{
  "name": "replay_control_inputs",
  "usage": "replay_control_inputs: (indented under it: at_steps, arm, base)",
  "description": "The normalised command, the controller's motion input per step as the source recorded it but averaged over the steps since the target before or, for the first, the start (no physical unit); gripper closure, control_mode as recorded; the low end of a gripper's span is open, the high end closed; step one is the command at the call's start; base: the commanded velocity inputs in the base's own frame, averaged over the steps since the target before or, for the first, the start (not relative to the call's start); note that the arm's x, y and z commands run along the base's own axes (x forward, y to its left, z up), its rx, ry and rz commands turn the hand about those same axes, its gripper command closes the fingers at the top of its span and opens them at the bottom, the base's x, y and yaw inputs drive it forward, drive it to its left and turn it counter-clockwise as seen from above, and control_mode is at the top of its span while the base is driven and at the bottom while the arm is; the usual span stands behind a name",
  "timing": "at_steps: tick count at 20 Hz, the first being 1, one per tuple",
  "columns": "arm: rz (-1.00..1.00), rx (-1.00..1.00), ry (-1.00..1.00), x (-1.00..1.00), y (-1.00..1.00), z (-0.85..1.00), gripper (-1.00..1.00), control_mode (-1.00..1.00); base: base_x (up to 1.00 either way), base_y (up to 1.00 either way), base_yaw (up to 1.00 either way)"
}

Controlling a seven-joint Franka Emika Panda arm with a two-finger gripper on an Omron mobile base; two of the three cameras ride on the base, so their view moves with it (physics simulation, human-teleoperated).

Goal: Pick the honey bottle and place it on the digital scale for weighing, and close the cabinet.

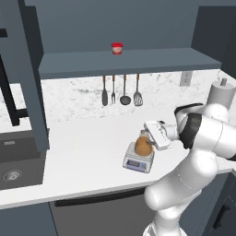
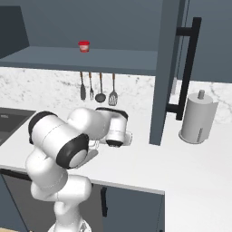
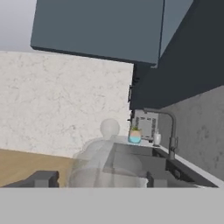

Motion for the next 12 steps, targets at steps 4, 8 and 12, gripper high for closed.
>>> replay_control_inputs:
  at_steps: [4,8,12]
  arm:
    - [0.0,0.0,-0.11,0.07,0.13,-0.11,1.0,-1.0]
    - [0.0,0.0,-0.11,0.13,0.19,-0.11,-1.0,-1.0]
    - [0.0,0.0,-0.03,0.09,0.17,-0.1,-1.0,-1.0]
  base:
    - [0.0,0.0,0.0]
    - [0.0,0.0,0.0]
    - [0.0,0.0,0.0]
